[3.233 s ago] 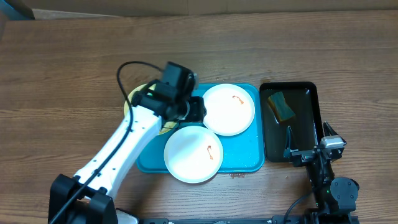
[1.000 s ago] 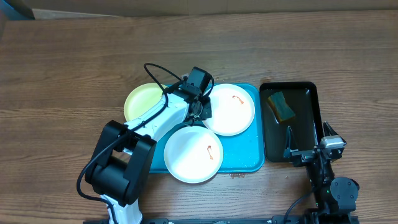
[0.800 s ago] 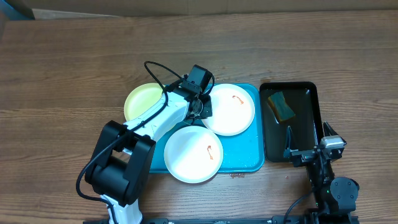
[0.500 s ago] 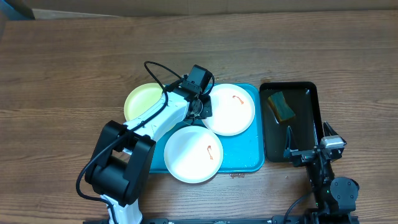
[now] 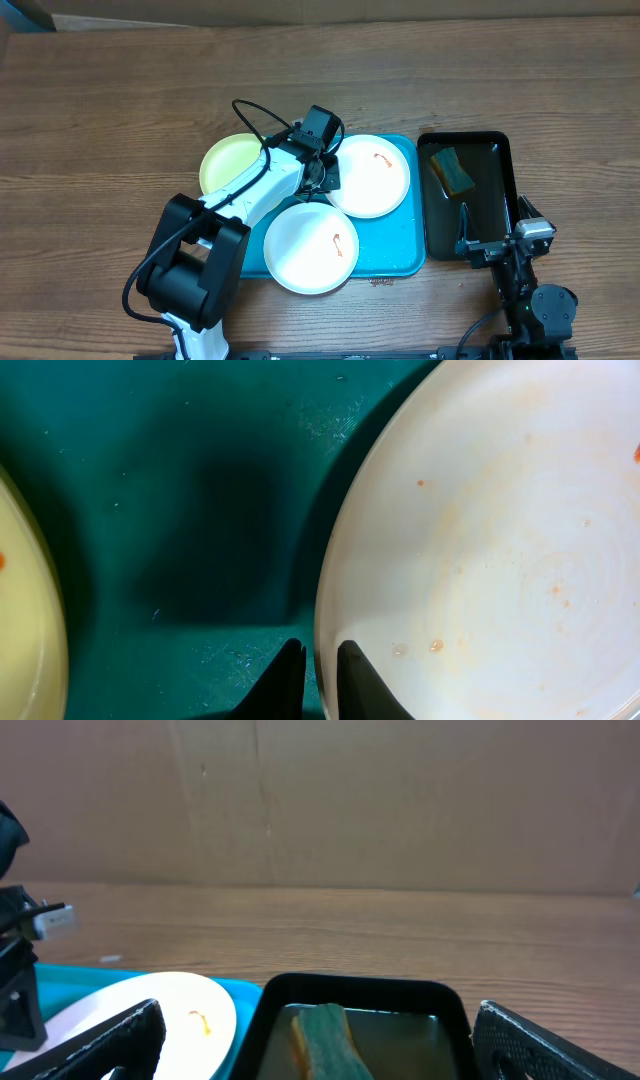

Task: Clean dirty plates on tray and stack at the side
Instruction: 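Lower the left gripper and pinch the upper white plate's left rim, then reach the right gripper down to the sponge in the black tray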

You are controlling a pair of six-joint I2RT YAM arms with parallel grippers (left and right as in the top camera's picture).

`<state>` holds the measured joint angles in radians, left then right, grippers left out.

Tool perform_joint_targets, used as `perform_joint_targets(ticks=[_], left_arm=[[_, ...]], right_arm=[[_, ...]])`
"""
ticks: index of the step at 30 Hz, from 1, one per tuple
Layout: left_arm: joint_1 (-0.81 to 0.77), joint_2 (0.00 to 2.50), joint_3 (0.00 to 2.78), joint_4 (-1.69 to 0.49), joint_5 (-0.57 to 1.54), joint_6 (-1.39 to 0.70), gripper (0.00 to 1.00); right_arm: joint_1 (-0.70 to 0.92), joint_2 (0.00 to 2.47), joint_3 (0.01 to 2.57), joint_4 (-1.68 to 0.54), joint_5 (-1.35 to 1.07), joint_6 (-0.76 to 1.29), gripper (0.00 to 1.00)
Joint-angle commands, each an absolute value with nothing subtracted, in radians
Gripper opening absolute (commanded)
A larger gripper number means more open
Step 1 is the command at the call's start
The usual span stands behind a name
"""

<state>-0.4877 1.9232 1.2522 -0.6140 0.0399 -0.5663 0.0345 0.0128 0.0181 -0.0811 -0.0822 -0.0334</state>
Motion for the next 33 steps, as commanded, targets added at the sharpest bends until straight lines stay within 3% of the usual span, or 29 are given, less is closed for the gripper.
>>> perform_joint_targets(ticks=[1,9,21,26,33], left_arm=[[-0.492,1.928,1.274,-0.617,0.027,-0.546,0.14],[-0.492,1.928,1.272,-0.617,0.026,-0.546,0.15],[-0.492,1.928,1.272,-0.616,0.026,-0.546,0.15],[-0.492,1.928,1.272,-0.612,0.026,-0.546,0.15],[-0.492,1.928,1.272,-0.612,0.026,-0.546,0.15]], right_arm=[[0.038,0.004,0.011,-0.078,-0.09,0.064,1.0],[0.038,0.129,0.295,-0.269,-0.036,0.138,1.0],[0.038,0.993,1.171,-0.867,-0.038,0.13,1.0],[0.038,1.176,1.32,-0.926,-0.089,0.12,1.0],[0.038,1.313,1.322,-0.963,-0.006,0.12,1.0]])
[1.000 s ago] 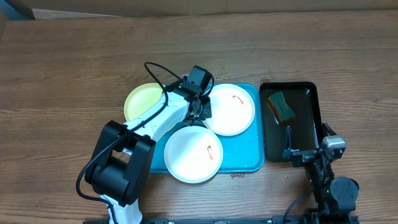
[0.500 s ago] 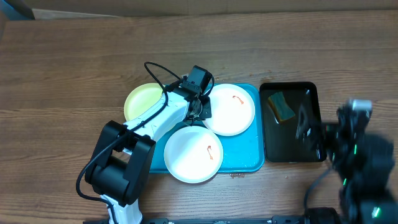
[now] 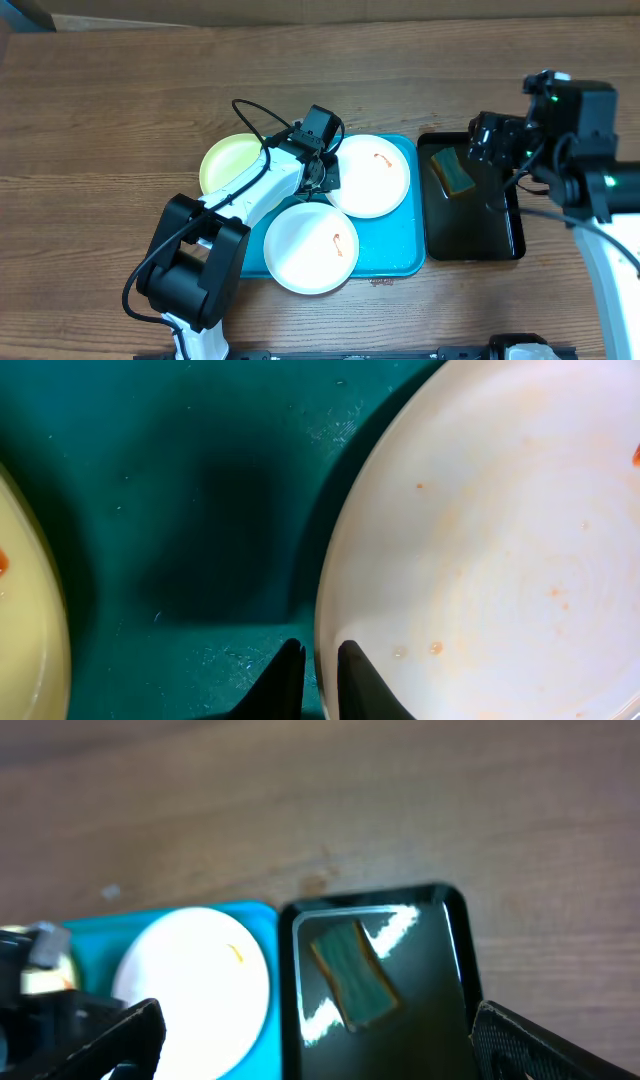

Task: Clean dirty plates on tray and stack at the side
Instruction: 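Reach the right gripper down to the sponge in the black tray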

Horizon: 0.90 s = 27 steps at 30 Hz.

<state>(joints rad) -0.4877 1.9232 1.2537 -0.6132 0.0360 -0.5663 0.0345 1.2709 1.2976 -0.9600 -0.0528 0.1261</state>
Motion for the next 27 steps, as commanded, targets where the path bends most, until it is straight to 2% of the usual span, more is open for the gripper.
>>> perform_joint_targets(ticks=[1,11,15,27], left_arm=[[-0.492,1.928,1.272,-0.612,0.026,-0.546,0.15],[-0.492,1.928,1.272,-0.612,0.026,-0.546,0.15],[-0.492,1.928,1.272,-0.609,0.026,-0.546,0.15],[-0.492,1.928,1.272,-0.61,0.026,-0.546,0.15]], right_arm=[[0.037,1.34,1.322,-0.966,0.009,0.12,1.0],[0.04,1.608,1.321,-0.943,-0.004,0.124,0.99],[0.04,1.737,1.321,-0.938,-0.024,0.124,0.88],[0.04,1.824,1.247,-0.863,-0.035,0.124,0.84]])
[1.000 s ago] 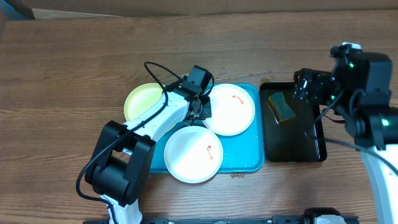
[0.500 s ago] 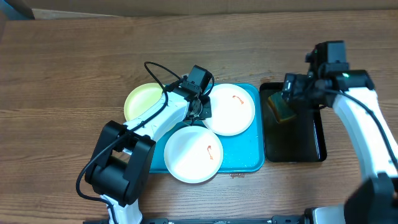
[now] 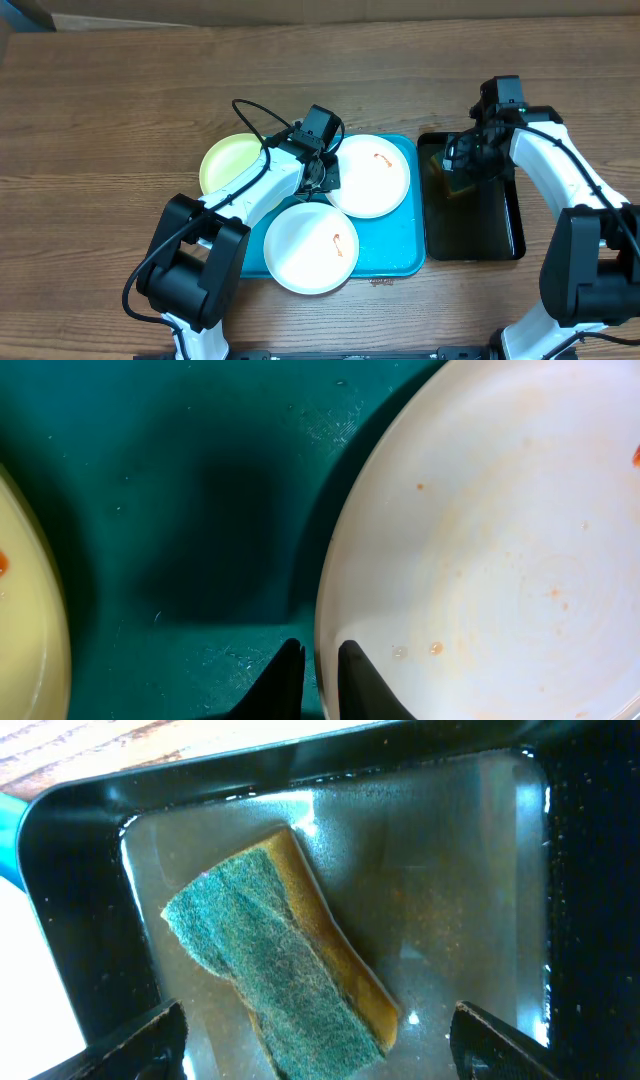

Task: Clean dirty plates on tray and stack at the side
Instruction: 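Reach the right gripper down to the sponge in the black tray, then grasp the green-and-yellow sponge with the right gripper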

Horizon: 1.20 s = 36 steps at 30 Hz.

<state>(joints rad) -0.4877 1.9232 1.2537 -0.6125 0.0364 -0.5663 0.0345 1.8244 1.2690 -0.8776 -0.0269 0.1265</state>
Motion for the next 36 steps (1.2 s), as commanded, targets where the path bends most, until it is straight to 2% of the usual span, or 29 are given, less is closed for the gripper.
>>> perform_joint_targets(ticks=[1,11,13,14,16,18,19,23,24,26,28,36], left_arm=[[-0.492,1.929,1.272,-0.61,0.026,-0.546,0.15],[-0.492,1.928,1.272,-0.612,0.026,-0.546,0.15],[-0.492,1.928,1.272,-0.612,0.026,-0.546,0.15],[-0.492,1.928,1.272,-0.612,0.026,-0.546,0.15],[-0.492,1.929,1.272,-0.613,0.026,-0.546,0.15],[-0.492,1.928,1.272,-0.613,0.026,-0.546,0.15],[-0.492,1.929,1.272,-0.613,0.026,-0.546,0.15],[-0.492,1.928,1.272,-0.612,0.026,-0.546,0.15],[-0.492,1.929,1.272,-0.612,0.026,-0.546,0.15],[-0.492,1.928,1.272,-0.613,0.026,-0.546,0.15],[-0.492,1.929,1.272,-0.613,0.026,-0.546,0.15],[-0.492,1.928,1.272,-0.613,0.026,-0.546,0.16]], right_arm=[[0.04,1.824,1.242,-0.86,-0.035,0.124,0.82],[0.04,1.824,1.122,-0.754,-0.036,0.124,0.81],[0.04,1.824,1.108,-0.745,-0.036,0.124,0.76],[0.04,1.824,1.105,-0.75,-0.035,0.124,0.5],[0.04,1.824,1.105,-0.765,-0.035,0.124,0.25],[0.04,1.824,1.111,-0.793,-0.035,0.124,0.04],[0.039,1.824,1.12,-0.82,-0.035,0.124,0.04],[0.039,1.824,1.177,-0.959,-0.036,0.162,0.04],[0.039,1.824,1.187,-0.985,-0.035,0.17,0.16],[0.039,1.824,1.192,-1.018,-0.035,0.176,0.58],[0.039,1.824,1.192,-1.015,-0.034,0.175,0.71],[0.04,1.824,1.192,-0.871,-0.028,0.176,0.73]])
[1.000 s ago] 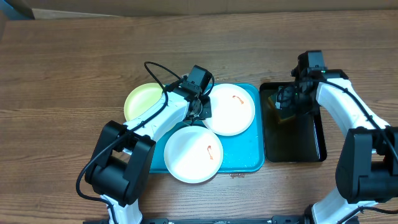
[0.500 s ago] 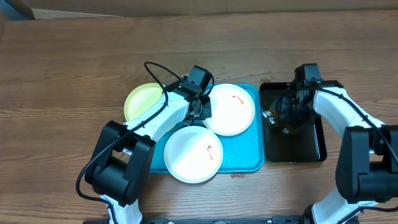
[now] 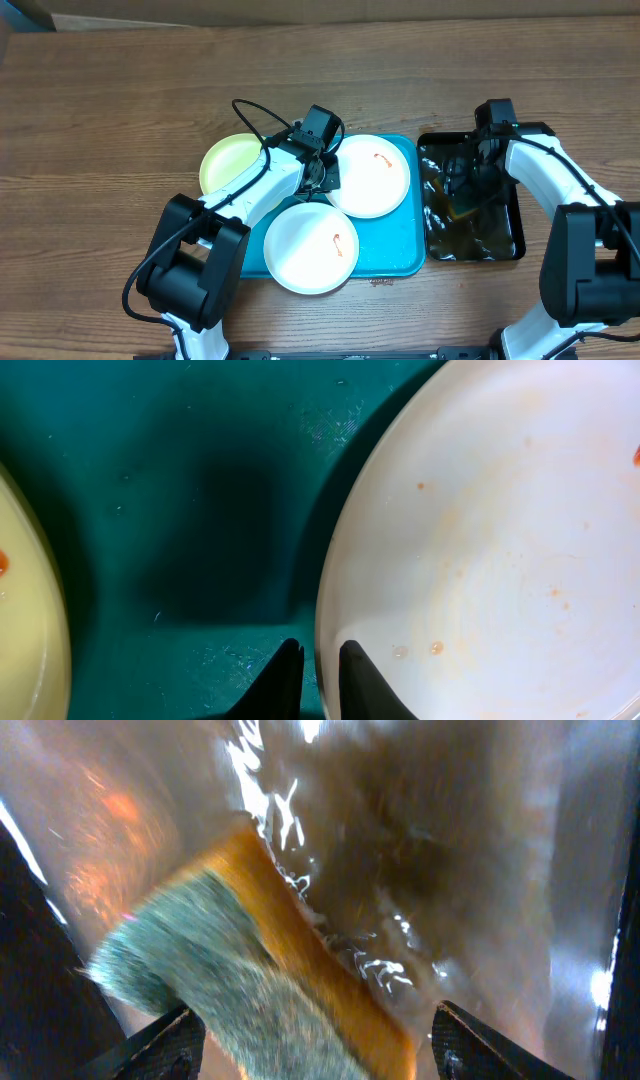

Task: Clean dirty plates on tray and stack at the side
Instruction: 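Grasp the green-and-yellow sponge with the right gripper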

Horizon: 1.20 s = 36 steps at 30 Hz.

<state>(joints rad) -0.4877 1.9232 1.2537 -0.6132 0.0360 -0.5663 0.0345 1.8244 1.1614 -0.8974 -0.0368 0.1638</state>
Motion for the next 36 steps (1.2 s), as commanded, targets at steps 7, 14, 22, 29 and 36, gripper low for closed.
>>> perform_joint_targets(ticks=[7,14,22,29,36], left_arm=[[-0.492,1.929,1.272,-0.612,0.026,-0.546,0.17],[-0.492,1.929,1.272,-0.612,0.026,-0.546,0.17],[-0.492,1.929,1.272,-0.613,0.026,-0.546,0.18],[-0.492,1.928,1.272,-0.617,0.026,-0.546,0.18],[-0.492,1.929,1.272,-0.617,0.026,-0.546,0.19]], right_arm=[[0.053,1.824,1.179,-0.865,-0.054,0.176,0.73],[0.074,1.824,1.146,-0.804,-0.054,0.175,0.72],[0.076,1.824,1.145,-0.797,-0.054,0.176,0.68],[0.078,1.824,1.124,-0.789,-0.054,0.175,0.74],[0.072,1.823,1.166,-0.822,-0.025,0.154,0.77]])
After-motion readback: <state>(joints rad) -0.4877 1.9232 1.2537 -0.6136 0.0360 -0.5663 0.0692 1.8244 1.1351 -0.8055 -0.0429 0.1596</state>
